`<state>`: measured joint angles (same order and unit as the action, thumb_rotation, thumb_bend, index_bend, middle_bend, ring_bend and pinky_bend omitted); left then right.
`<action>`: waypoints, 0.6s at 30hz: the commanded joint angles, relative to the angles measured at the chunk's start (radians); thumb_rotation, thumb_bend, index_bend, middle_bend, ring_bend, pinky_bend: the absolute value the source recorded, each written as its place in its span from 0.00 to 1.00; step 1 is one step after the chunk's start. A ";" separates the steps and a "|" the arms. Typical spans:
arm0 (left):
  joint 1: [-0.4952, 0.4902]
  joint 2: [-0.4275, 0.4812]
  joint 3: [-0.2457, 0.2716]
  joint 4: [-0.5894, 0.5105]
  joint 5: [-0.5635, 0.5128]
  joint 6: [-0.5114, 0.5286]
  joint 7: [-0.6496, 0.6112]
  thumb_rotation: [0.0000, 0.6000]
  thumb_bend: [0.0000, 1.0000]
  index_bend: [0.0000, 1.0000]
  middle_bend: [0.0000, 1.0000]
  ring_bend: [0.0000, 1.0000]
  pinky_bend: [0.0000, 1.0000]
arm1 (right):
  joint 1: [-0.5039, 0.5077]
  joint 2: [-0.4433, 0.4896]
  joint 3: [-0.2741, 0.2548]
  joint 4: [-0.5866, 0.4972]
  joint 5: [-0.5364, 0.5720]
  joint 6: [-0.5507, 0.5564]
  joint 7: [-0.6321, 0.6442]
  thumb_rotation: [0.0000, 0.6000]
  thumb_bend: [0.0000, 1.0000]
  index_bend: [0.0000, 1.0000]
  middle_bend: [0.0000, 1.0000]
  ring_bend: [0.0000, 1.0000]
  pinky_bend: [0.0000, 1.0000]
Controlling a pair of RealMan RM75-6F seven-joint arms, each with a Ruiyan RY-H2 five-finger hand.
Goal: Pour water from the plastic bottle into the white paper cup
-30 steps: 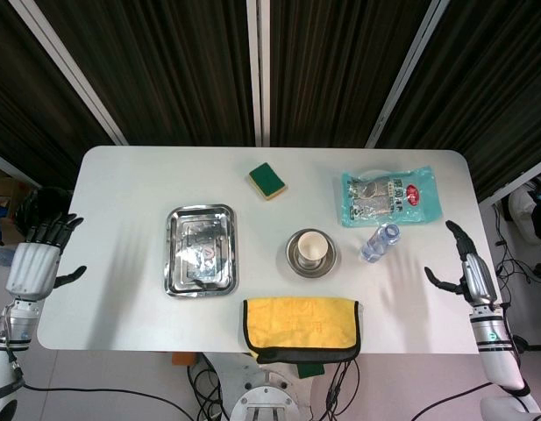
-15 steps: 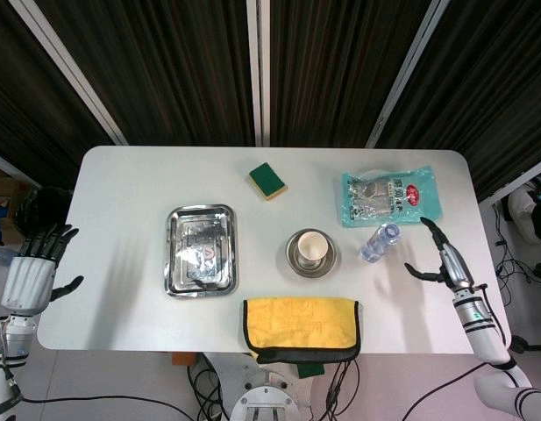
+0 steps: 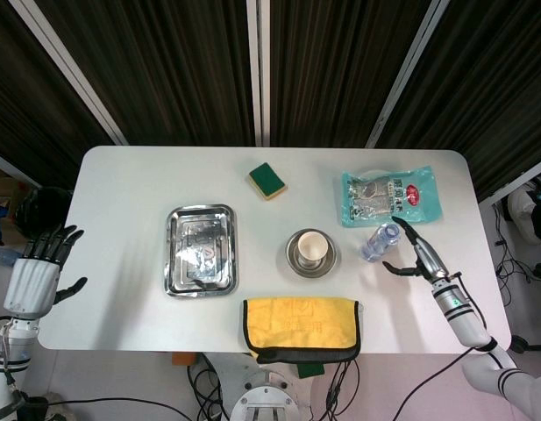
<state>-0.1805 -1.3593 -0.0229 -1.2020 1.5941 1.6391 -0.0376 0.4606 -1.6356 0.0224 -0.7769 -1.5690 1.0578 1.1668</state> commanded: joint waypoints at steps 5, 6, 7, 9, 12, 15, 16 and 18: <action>0.001 0.004 -0.002 -0.008 0.007 -0.007 -0.002 1.00 0.09 0.17 0.17 0.11 0.16 | 0.020 -0.038 0.002 0.032 -0.001 0.008 0.020 1.00 0.24 0.00 0.00 0.00 0.00; 0.001 0.004 -0.002 -0.008 0.009 -0.007 -0.001 1.00 0.09 0.17 0.17 0.11 0.16 | 0.023 -0.043 0.002 0.037 -0.002 0.010 0.022 1.00 0.24 0.00 0.00 0.00 0.00; 0.001 0.004 -0.003 -0.008 0.010 -0.007 -0.001 1.00 0.09 0.17 0.17 0.11 0.16 | 0.026 -0.046 0.001 0.040 -0.002 0.011 0.024 1.00 0.25 0.00 0.00 0.00 0.00; 0.002 0.005 -0.004 -0.008 0.011 -0.008 -0.002 1.00 0.09 0.17 0.17 0.11 0.16 | 0.030 -0.052 0.001 0.043 -0.003 0.013 0.031 1.00 0.27 0.00 0.00 0.00 0.00; 0.004 0.006 -0.005 -0.009 0.010 -0.010 -0.006 1.00 0.09 0.17 0.17 0.11 0.16 | 0.033 -0.066 0.003 0.054 -0.001 0.024 0.036 1.00 0.28 0.00 0.00 0.00 0.00; 0.005 0.007 -0.007 -0.009 0.011 -0.010 -0.008 1.00 0.09 0.17 0.17 0.11 0.16 | 0.034 -0.077 0.004 0.063 0.002 0.032 0.038 1.00 0.29 0.00 0.00 0.00 0.00; 0.005 0.008 -0.007 -0.009 0.012 -0.011 -0.008 1.00 0.09 0.17 0.17 0.11 0.16 | 0.033 -0.081 0.006 0.068 0.005 0.035 0.038 1.00 0.29 0.00 0.00 0.00 0.00; 0.005 0.009 -0.008 -0.010 0.012 -0.014 -0.007 1.00 0.09 0.17 0.17 0.11 0.16 | 0.031 -0.089 0.008 0.076 0.010 0.040 0.038 1.00 0.29 0.02 0.00 0.00 0.00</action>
<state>-0.1756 -1.3508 -0.0313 -1.2116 1.6060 1.6255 -0.0449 0.4929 -1.7221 0.0294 -0.7036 -1.5610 1.0956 1.2050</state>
